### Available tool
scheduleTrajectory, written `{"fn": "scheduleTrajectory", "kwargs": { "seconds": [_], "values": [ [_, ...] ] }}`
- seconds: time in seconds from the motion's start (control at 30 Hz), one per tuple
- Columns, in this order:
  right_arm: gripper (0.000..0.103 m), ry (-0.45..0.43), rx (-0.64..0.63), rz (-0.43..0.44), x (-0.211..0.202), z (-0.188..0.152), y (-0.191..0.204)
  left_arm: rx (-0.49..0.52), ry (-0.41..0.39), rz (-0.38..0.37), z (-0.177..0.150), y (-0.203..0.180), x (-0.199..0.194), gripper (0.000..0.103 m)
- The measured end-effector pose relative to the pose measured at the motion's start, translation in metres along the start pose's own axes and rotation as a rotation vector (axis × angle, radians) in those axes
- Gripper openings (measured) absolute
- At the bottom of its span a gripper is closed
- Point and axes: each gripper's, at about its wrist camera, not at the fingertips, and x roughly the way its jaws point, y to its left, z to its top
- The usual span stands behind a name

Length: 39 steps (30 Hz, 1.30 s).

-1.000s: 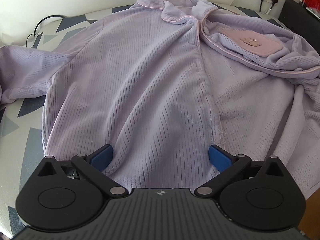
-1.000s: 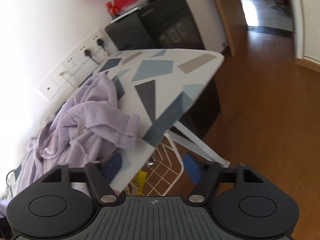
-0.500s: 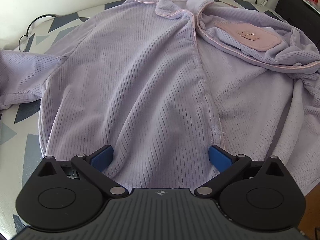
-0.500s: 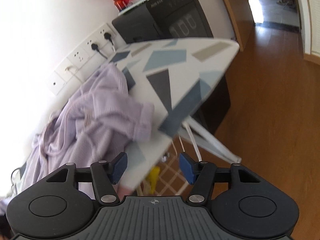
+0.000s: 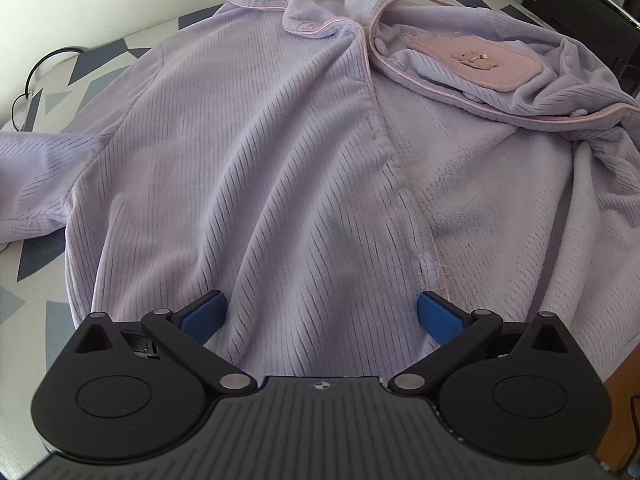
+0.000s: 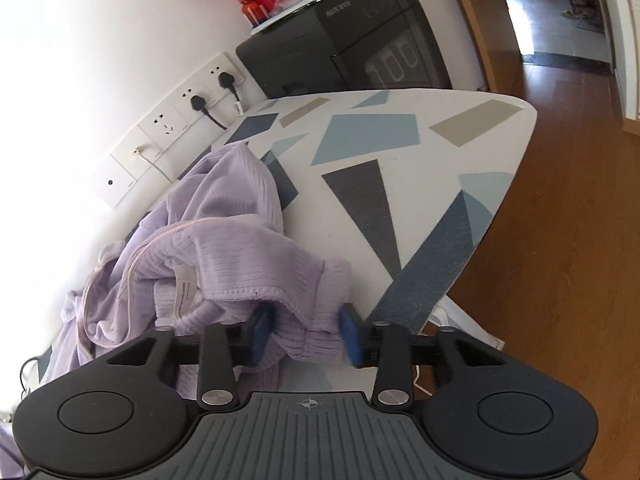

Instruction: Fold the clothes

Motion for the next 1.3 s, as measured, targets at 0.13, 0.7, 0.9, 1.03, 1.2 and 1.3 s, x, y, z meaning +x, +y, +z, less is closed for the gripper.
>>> {"fn": "scheduleTrajectory", "kwargs": {
  "seconds": [0.13,0.7,0.9,1.03,1.2,1.3],
  "values": [
    [0.016,-0.017,0.005,0.008,-0.011,0.002,0.001,0.003,-0.011,-0.003,-0.001,0.000,0.000,0.103],
    [0.036,-0.008,-0.151,0.187,-0.050,0.006,0.054,-0.027,-0.014,0.000,-0.002,0.001,-0.001,0.103],
    [0.055,-0.028,-0.028,-0.010,-0.025,0.008,0.002,-0.051,-0.032,0.017,-0.007,-0.002,-0.003,0.103],
    [0.058,0.045,0.119,0.009,0.004,0.011,-0.032,-0.046,-0.036,0.017,-0.006,-0.002,-0.003,0.103],
    [0.052,0.046,0.181,0.065,0.016,0.009,-0.041,-0.040,-0.022,0.013,-0.004,-0.002,-0.002,0.103],
    [0.026,0.041,0.202,0.122,0.012,0.008,-0.043,-0.039,-0.022,0.012,-0.004,-0.002,-0.002,0.103]
  ]
}}
